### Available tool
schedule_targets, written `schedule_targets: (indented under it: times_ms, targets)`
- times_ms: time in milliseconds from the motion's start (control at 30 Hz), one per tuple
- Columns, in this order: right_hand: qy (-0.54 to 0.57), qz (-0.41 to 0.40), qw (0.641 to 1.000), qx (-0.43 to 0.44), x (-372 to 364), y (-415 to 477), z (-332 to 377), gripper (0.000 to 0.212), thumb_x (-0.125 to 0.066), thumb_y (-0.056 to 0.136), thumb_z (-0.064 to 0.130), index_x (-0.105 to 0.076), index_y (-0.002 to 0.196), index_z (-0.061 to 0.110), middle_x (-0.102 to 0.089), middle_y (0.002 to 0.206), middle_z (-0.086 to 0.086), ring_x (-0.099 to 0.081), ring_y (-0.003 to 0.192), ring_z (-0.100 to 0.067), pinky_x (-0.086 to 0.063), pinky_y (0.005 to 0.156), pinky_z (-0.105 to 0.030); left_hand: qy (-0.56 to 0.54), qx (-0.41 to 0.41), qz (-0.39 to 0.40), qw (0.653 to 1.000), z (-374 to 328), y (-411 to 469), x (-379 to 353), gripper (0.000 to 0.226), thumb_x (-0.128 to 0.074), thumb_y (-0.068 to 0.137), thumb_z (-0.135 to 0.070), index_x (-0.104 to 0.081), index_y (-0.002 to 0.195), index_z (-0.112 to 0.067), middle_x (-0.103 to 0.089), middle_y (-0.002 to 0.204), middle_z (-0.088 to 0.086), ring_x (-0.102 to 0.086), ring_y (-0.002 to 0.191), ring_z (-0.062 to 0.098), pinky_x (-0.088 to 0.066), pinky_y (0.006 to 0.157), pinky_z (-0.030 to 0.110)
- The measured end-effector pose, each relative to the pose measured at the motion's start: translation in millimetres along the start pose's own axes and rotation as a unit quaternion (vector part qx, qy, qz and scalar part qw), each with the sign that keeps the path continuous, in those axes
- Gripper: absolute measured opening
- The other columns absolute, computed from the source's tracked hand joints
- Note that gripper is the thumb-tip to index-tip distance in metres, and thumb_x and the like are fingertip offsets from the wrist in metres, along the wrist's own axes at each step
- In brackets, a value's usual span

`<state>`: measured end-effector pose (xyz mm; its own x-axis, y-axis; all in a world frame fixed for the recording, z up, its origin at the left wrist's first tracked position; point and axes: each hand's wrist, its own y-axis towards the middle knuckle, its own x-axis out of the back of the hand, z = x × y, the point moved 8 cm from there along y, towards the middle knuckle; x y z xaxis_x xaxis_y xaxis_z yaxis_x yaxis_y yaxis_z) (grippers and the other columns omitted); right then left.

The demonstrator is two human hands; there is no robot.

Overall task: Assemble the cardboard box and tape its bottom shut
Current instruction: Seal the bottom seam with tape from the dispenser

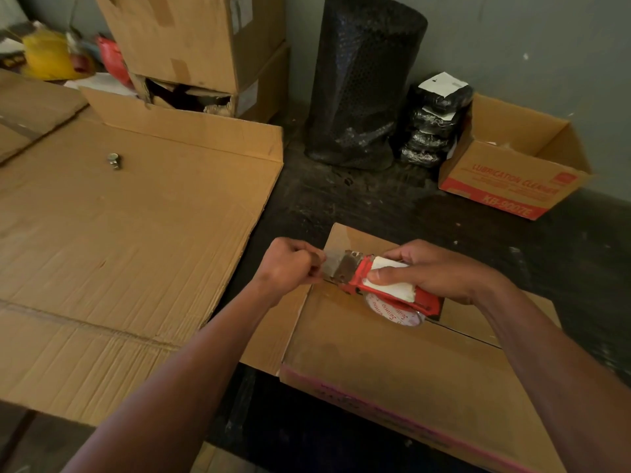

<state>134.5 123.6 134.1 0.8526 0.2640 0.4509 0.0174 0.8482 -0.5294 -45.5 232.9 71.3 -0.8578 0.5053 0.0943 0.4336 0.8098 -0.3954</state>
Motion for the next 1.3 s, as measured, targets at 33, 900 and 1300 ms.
schedule_targets:
  times_ms: [33,900,1300]
  targets:
    - [-0.005,0.004,1.000,-0.002,0,0,-1,0.046,-0.075,0.085,0.057,-0.076,0.121,0.028,-0.081,0.104,0.002,-0.078,0.095,-0.021,-0.058,0.095,-0.052,0.003,0.004,-0.001,1.000,3,1,-1,0.019,-0.062,0.093,-0.001,-0.075,0.080,-0.007,-0.073,0.081,0.007,-0.071,0.077,0.017,-0.064,0.074,0.035]
    - [-0.104,0.033,0.992,-0.063,-16,46,-22,0.046,-0.071,0.088,0.059,-0.075,0.121,0.027,-0.077,0.110,0.004,-0.076,0.095,-0.014,-0.059,0.078,-0.030,0.049,0.069,-0.067,0.994,46,8,13,0.019,-0.055,0.092,-0.001,-0.073,0.089,-0.006,-0.071,0.087,0.006,-0.068,0.080,0.016,-0.062,0.070,0.031]
    - [-0.070,0.018,0.995,-0.061,-10,36,-23,0.050,-0.074,0.082,0.059,-0.075,0.122,0.028,-0.079,0.105,0.006,-0.077,0.094,-0.014,-0.061,0.094,-0.048,0.048,0.052,-0.060,0.996,40,13,7,0.019,-0.056,0.094,-0.006,-0.074,0.089,-0.011,-0.072,0.090,0.003,-0.069,0.081,0.014,-0.061,0.070,0.030]
